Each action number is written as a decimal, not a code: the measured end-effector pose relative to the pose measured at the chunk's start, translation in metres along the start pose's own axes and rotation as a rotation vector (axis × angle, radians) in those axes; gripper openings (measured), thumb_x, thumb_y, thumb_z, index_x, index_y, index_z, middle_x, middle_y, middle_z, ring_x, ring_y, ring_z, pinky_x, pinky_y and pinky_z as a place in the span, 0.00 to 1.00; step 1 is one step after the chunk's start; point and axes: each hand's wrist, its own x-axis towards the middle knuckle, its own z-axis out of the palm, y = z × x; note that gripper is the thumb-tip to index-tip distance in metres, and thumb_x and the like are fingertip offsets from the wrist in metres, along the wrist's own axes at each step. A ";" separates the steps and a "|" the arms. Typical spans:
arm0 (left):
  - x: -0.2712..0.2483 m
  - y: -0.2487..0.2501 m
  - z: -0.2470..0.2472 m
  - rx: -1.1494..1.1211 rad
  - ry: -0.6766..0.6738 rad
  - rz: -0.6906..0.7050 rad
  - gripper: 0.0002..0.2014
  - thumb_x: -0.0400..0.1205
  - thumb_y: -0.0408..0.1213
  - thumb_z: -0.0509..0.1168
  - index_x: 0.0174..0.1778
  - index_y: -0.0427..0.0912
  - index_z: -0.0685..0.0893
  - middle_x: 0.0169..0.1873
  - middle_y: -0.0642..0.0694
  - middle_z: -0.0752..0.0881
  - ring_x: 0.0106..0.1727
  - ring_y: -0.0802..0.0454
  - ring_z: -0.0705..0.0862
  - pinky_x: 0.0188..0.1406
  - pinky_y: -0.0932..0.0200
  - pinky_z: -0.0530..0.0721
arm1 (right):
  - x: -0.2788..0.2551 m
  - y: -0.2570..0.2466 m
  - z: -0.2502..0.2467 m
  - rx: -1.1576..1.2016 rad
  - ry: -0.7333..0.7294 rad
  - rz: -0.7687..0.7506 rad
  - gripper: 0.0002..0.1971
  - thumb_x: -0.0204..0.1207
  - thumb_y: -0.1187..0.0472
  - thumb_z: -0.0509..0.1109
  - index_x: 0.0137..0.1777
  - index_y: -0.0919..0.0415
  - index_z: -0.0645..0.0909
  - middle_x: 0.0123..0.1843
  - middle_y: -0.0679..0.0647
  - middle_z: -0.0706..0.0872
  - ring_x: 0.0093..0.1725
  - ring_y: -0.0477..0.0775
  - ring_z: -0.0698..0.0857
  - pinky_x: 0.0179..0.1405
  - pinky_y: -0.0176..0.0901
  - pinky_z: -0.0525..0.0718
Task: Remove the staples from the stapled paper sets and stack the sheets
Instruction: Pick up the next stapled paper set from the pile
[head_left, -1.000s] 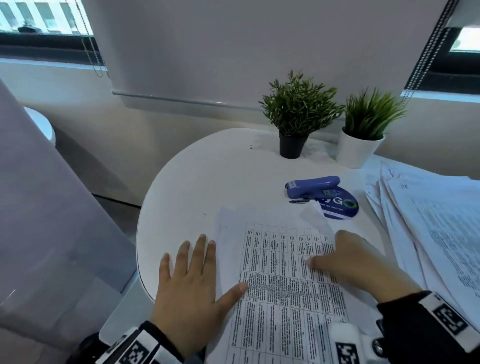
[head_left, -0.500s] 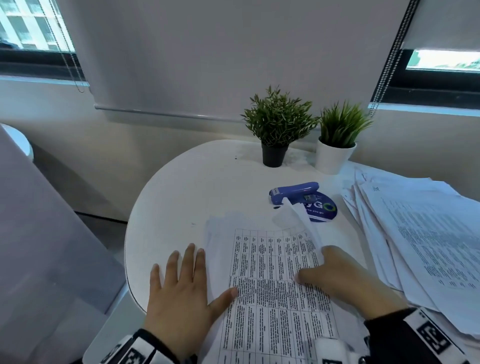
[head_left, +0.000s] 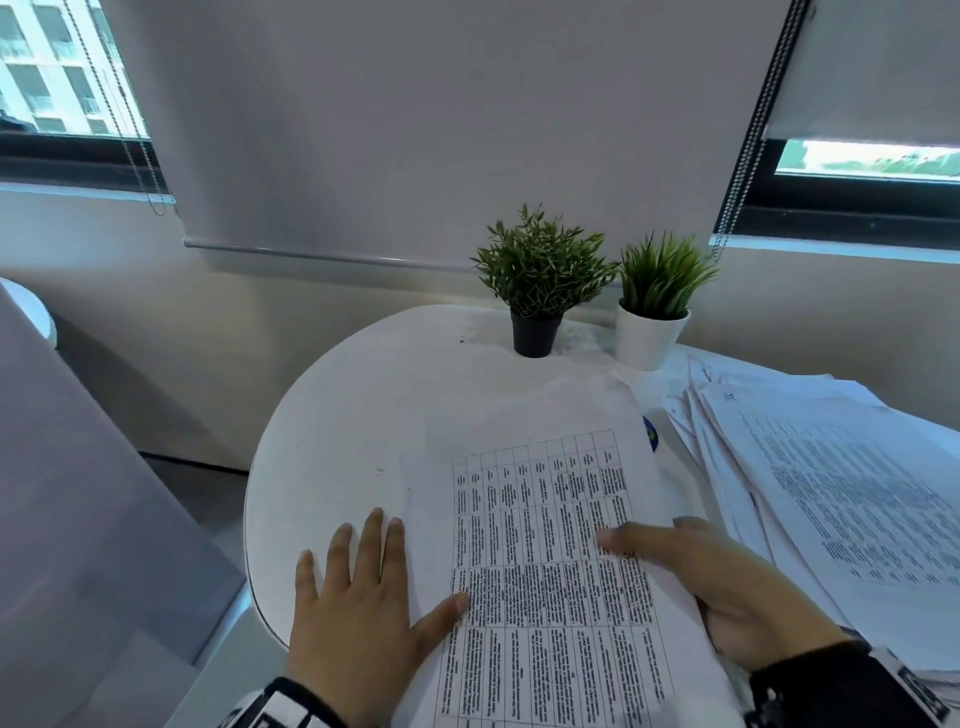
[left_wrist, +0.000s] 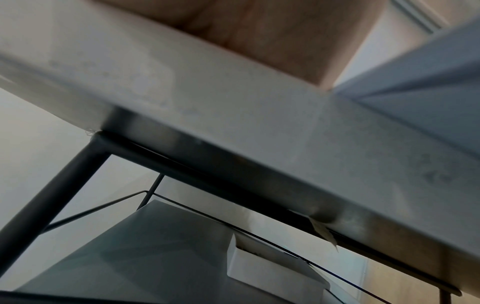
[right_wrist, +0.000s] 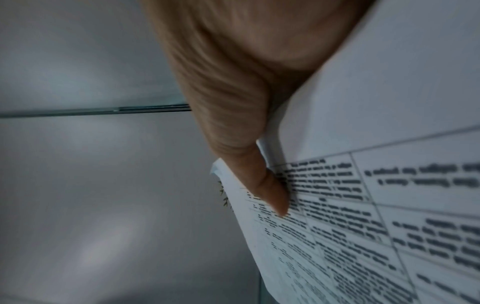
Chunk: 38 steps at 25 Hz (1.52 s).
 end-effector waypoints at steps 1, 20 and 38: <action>-0.002 -0.001 0.003 -0.035 -0.042 0.009 0.53 0.75 0.79 0.35 0.68 0.39 0.84 0.69 0.40 0.82 0.66 0.35 0.83 0.59 0.27 0.80 | -0.003 -0.001 0.001 -0.011 -0.030 -0.036 0.41 0.56 0.54 0.89 0.67 0.69 0.76 0.61 0.62 0.87 0.61 0.64 0.86 0.70 0.63 0.78; 0.001 0.029 -0.142 -1.620 0.415 0.489 0.20 0.68 0.38 0.80 0.55 0.44 0.87 0.48 0.45 0.93 0.49 0.46 0.91 0.44 0.55 0.89 | -0.054 -0.101 0.012 0.214 0.240 -0.872 0.14 0.64 0.43 0.73 0.48 0.46 0.87 0.41 0.36 0.91 0.41 0.35 0.89 0.37 0.33 0.79; -0.006 0.032 -0.124 -1.509 0.300 0.302 0.06 0.73 0.44 0.76 0.44 0.52 0.89 0.40 0.54 0.93 0.43 0.58 0.91 0.37 0.65 0.85 | -0.049 -0.108 0.002 0.258 0.078 -0.817 0.17 0.71 0.43 0.70 0.47 0.54 0.91 0.46 0.51 0.94 0.49 0.52 0.92 0.60 0.59 0.85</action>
